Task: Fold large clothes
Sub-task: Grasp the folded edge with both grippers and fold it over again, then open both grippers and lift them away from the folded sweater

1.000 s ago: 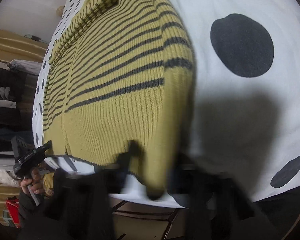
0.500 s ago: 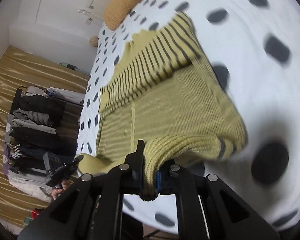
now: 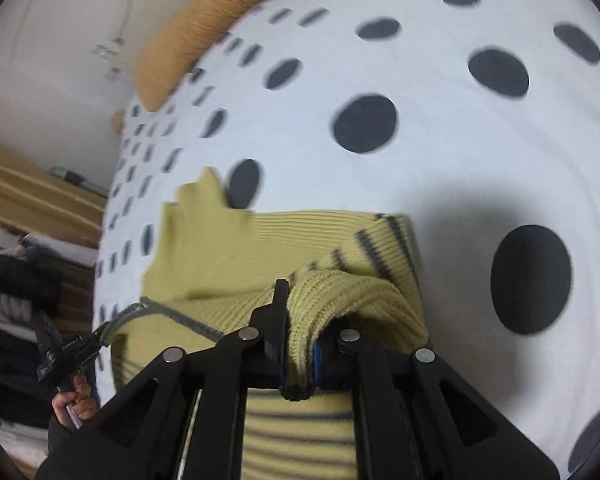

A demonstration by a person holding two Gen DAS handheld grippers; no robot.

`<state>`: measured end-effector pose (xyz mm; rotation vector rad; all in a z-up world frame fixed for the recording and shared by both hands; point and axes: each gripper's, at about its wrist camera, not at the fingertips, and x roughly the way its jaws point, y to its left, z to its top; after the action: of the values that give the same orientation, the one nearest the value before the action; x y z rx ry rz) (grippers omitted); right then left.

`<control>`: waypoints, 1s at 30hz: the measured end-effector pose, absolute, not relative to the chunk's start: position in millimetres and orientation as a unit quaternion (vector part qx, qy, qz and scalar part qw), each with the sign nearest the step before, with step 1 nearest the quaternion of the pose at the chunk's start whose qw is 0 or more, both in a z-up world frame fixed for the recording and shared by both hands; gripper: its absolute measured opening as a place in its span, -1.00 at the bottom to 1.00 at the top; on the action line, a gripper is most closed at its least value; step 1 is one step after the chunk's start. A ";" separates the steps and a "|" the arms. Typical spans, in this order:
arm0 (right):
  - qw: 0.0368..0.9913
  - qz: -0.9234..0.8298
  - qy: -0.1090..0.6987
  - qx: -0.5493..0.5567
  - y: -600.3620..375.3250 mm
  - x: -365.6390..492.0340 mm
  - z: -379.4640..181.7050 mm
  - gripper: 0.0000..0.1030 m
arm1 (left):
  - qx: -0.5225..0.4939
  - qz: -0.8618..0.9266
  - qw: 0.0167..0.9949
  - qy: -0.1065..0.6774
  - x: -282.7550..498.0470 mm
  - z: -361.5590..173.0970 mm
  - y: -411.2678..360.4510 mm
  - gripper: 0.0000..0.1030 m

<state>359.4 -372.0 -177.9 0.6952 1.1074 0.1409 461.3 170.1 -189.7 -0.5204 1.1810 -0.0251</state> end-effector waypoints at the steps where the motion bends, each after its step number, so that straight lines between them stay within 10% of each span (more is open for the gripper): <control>1: 0.788 0.063 0.516 0.329 -373.5 363.4 -188.1 -0.81 | -0.247 -0.010 0.797 0.551 462.3 -198.9 171.4 -0.84; 9: 0.726 0.086 0.511 0.452 -404.9 376.8 -200.5 -0.78 | -0.362 0.025 0.794 0.488 471.1 -193.2 228.0 -0.67; 11: 0.726 0.098 0.497 0.464 -407.2 368.1 -186.3 -0.75 | -0.383 0.039 0.802 0.456 461.5 -173.3 249.0 -0.13; 13: 0.734 0.108 0.482 0.466 -408.3 356.3 -171.2 -0.57 | -0.366 0.040 0.808 0.460 449.2 -153.1 256.1 -0.13; 15: 0.754 0.096 0.456 0.463 -411.7 342.9 -156.7 0.47 | -0.318 0.027 0.820 0.475 434.4 -139.7 245.6 -0.13; 16: 0.767 0.081 0.438 0.462 -414.1 334.4 -148.9 0.68 | -0.287 0.017 0.827 0.483 421.8 -134.3 233.5 -0.13; 18: 0.795 0.075 0.380 0.467 -414.6 315.5 -133.6 0.73 | -0.266 -0.016 0.830 0.491 403.8 -131.1 209.8 -0.13; 22: 0.801 0.131 0.410 0.416 -375.4 322.1 -129.5 0.16 | -0.254 -0.107 0.811 0.516 392.1 -149.2 146.6 -0.13; 24: 0.786 0.165 0.444 0.397 -350.8 335.6 -144.8 -0.69 | -0.239 -0.115 0.800 0.537 395.8 -169.0 122.8 -0.14; 27: 0.780 0.114 0.511 0.343 -333.2 357.6 -184.5 -0.91 | -0.202 -0.039 0.795 0.570 410.5 -209.7 119.5 -0.83; 30: 0.797 0.043 0.514 0.315 -355.9 366.5 -197.7 -1.00 | -0.295 -0.005 0.782 0.549 422.1 -211.4 165.4 -0.97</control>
<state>366.5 -355.9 -197.7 0.6762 1.1046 0.0928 422.1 165.4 -211.4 -0.6362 1.1862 -0.0109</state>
